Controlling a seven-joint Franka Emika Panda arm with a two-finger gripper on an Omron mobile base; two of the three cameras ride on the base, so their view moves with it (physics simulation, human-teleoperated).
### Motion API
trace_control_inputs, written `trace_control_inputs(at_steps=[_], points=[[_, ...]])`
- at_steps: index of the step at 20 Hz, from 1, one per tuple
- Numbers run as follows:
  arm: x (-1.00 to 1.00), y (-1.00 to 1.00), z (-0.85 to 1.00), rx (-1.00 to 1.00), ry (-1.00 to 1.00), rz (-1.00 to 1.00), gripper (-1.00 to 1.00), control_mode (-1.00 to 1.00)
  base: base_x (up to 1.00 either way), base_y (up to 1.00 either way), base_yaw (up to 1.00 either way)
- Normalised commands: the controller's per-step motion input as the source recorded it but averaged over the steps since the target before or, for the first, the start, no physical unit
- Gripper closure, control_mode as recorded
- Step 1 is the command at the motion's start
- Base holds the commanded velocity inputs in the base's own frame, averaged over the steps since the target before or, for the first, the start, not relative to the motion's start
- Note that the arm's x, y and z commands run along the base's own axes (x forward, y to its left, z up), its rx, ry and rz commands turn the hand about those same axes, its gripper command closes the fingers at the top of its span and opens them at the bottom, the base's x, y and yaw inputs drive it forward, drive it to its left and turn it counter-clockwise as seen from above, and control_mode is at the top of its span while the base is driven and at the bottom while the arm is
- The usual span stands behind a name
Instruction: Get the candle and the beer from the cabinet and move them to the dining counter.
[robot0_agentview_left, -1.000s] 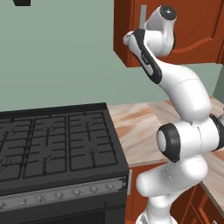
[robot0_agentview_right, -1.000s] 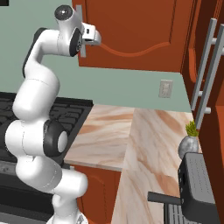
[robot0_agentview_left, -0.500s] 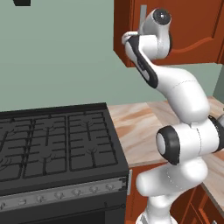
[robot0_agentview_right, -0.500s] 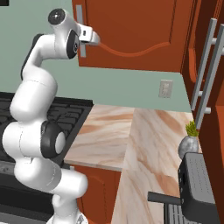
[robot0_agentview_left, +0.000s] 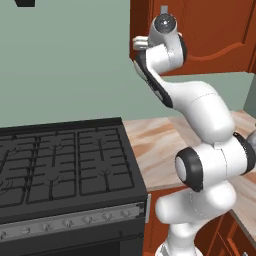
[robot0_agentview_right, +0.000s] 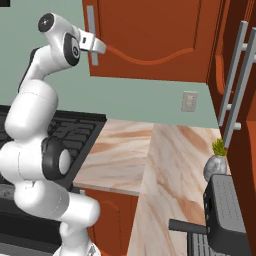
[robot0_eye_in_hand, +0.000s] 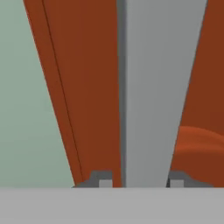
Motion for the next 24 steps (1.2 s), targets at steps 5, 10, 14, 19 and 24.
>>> trace_control_inputs(at_steps=[5, 10, 14, 19, 24], points=[[-0.33, 0.18, 0.0, 0.15, -0.05, 0.0, 1.0, -1.0, 0.0, 0.0, 0.0], [-0.78, 0.0, 0.0, 0.19, -0.06, 0.0, 1.0, -1.0, 0.0, 0.0, 0.0], [-0.92, 0.0, 0.03, 0.1, -0.07, 0.0, 1.0, -1.0, 0.0, 0.0, 0.0], [-0.94, -0.14, 0.07, 0.05, -0.06, 0.0, 1.0, -1.0, 0.0, 0.0, 0.0], [-0.92, -0.35, 0.1, 0.0, 0.0, 0.0, 1.0, -1.0, 0.0, 0.0, 0.0]])
